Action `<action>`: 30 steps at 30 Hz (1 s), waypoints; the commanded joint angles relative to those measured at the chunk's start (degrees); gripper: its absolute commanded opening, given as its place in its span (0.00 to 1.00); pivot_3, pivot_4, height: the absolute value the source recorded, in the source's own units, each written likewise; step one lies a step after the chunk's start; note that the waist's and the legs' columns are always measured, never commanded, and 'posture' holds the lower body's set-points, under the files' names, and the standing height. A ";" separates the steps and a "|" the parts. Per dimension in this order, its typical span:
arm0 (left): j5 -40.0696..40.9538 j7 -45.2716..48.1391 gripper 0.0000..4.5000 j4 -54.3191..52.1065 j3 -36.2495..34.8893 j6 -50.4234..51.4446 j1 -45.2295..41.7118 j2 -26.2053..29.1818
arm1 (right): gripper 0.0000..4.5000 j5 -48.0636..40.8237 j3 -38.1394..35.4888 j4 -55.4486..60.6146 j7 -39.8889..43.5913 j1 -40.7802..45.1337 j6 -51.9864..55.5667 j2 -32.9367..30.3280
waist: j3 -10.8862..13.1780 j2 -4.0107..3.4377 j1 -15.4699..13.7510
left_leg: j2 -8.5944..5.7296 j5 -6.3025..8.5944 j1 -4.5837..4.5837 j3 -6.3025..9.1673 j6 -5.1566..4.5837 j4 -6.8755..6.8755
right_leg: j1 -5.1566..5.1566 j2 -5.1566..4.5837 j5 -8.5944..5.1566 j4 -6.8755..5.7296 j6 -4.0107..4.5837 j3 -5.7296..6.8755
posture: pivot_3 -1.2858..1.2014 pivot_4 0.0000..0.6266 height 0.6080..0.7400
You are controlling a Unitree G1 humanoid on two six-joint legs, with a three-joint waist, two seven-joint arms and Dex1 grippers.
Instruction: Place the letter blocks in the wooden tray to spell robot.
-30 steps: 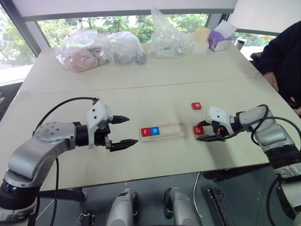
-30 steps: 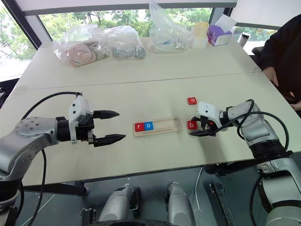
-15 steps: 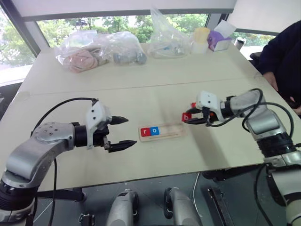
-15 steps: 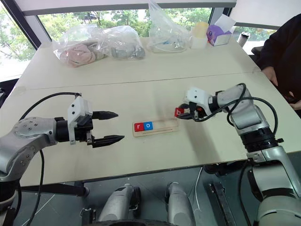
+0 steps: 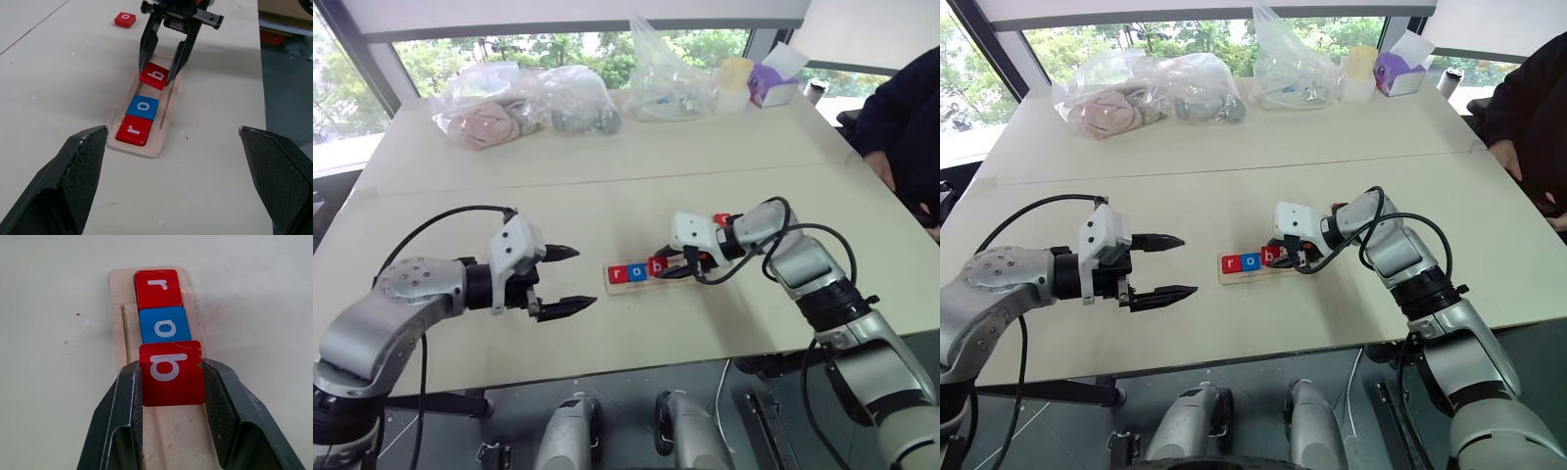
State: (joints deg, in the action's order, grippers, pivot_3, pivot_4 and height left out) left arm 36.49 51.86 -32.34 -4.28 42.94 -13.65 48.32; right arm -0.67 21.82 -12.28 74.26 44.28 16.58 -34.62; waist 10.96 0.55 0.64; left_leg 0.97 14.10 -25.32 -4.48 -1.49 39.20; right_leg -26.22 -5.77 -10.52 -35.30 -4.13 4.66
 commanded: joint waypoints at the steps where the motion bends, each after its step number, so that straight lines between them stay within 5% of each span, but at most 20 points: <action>1: 0.94 -0.76 1.00 -1.84 -1.73 -0.56 -0.11 0.07 | 0.25 0.10 -0.35 -0.10 0.10 1.31 -0.72 0.62 | 0.00 0.00 0.01 | 0.00 0.00 0.00 0.00 0.00 0.00 | 0.00 0.00 0.00 0.00 0.00 0.00 | 0.52 0.24 0.89; 13: 1.35 -1.96 1.00 -2.00 -1.27 -0.67 0.03 0.10 | 0.25 1.67 -0.31 -3.96 -0.78 2.01 -2.15 2.63 | 0.00 0.00 -0.02 | -0.01 -0.01 0.01 0.00 0.01 0.00 | 0.01 0.00 0.01 -0.01 -0.01 0.00 | 0.52 0.24 0.89; 19: 1.51 -2.26 1.00 -2.00 -1.26 -0.72 0.05 0.21 | 0.94 1.69 -0.56 -3.66 -0.25 2.19 -2.01 2.44 | 0.00 0.00 -0.02 | 0.00 -0.01 0.01 -0.01 0.02 0.00 | 0.01 0.00 0.01 -0.01 -0.02 0.00 | 0.52 0.24 0.89; 20: 1.51 -2.27 1.00 -1.99 -1.27 -0.77 0.11 0.24 | 0.99 1.52 -0.66 -3.20 -0.04 2.18 -1.69 2.32 | 0.00 0.00 -0.02 | 0.00 -0.01 0.01 0.00 0.02 0.00 | 0.01 0.00 0.01 -0.01 -0.02 0.00 | 0.52 0.24 0.89; 24: 1.54 -2.29 1.00 -1.88 -1.17 -0.86 0.03 0.20 | 0.99 -0.19 -2.63 -2.13 -0.78 2.89 -0.29 3.04 | 0.00 0.00 0.00 | 0.00 -0.01 0.01 0.00 0.02 0.00 | 0.01 0.00 0.02 -0.02 -0.02 0.00 | 0.52 0.24 0.89; 30: 1.55 -2.34 1.00 -1.68 -0.68 -0.95 -0.42 -0.13 | 0.99 1.44 -7.44 -8.90 -13.03 6.07 -2.62 6.21 | 0.00 0.00 0.06 | 0.00 -0.03 0.02 0.00 0.06 0.00 | -0.01 0.02 0.01 -0.05 -0.01 0.00 | 0.52 0.24 0.89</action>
State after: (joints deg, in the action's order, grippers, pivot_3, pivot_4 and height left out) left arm 37.59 49.59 -32.40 -4.12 42.93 -13.63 48.18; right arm 0.34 16.32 -20.21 64.22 49.29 15.40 -28.88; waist 10.95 0.55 0.69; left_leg 0.97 14.07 -25.30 -4.49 -1.43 39.20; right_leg -26.22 -5.75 -10.51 -35.35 -4.14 4.66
